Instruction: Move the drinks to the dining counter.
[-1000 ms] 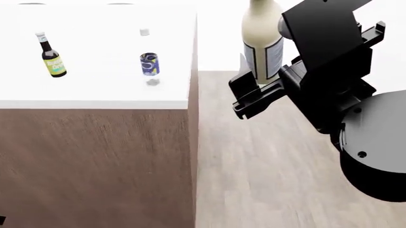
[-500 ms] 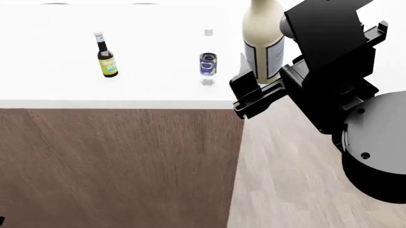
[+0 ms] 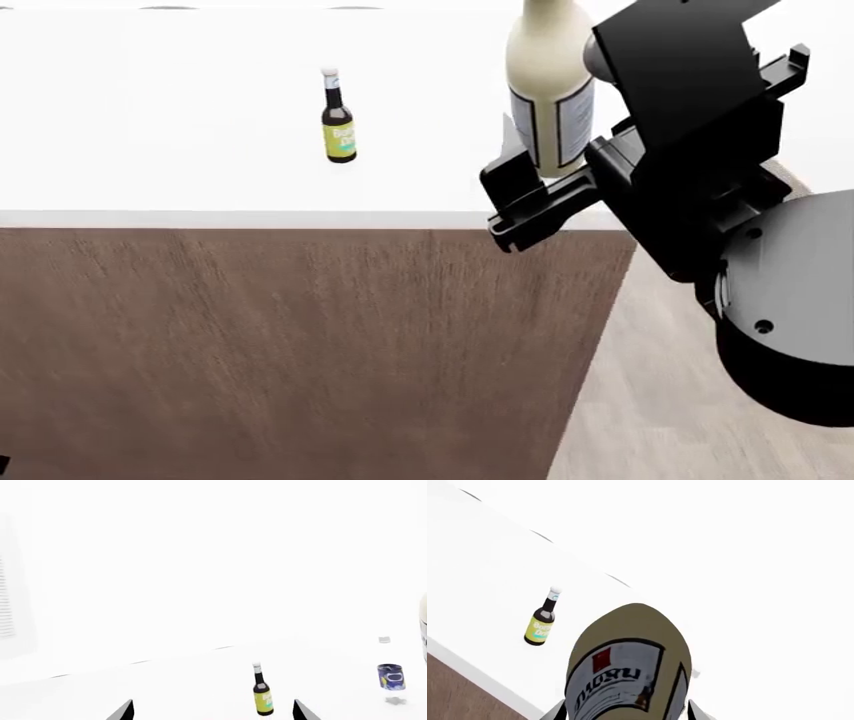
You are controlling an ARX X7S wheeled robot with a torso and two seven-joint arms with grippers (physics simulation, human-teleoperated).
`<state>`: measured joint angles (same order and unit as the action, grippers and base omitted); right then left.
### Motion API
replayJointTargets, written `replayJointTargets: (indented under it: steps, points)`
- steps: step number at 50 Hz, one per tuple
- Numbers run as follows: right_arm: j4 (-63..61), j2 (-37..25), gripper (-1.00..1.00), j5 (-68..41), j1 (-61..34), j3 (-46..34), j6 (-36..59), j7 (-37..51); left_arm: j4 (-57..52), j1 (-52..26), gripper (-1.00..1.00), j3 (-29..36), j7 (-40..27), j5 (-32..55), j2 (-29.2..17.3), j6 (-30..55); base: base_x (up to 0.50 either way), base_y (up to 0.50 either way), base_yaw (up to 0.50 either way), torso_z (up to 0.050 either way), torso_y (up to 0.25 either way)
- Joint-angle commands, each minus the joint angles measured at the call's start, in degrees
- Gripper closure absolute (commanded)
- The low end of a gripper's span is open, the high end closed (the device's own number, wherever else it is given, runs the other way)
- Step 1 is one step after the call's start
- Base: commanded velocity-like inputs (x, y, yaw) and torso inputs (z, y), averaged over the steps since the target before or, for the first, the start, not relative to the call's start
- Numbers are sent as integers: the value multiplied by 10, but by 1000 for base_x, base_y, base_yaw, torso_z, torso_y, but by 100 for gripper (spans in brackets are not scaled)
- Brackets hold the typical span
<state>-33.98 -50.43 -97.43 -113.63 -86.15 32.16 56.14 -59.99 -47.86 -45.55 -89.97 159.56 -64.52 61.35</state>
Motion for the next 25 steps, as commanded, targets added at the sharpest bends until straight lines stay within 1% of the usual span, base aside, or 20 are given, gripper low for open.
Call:
replayJointTargets:
  steps: [1,25]
  points:
    - [-2,0,100,19,-2,11,10,0,0,3,-100,0,0,-2,2,2,-3,500,0,0,0]
    - [6,8,100,18,2,14,17,-5,0,3,-100,-2,0,-1,1,2,-3,500,0,0,1]
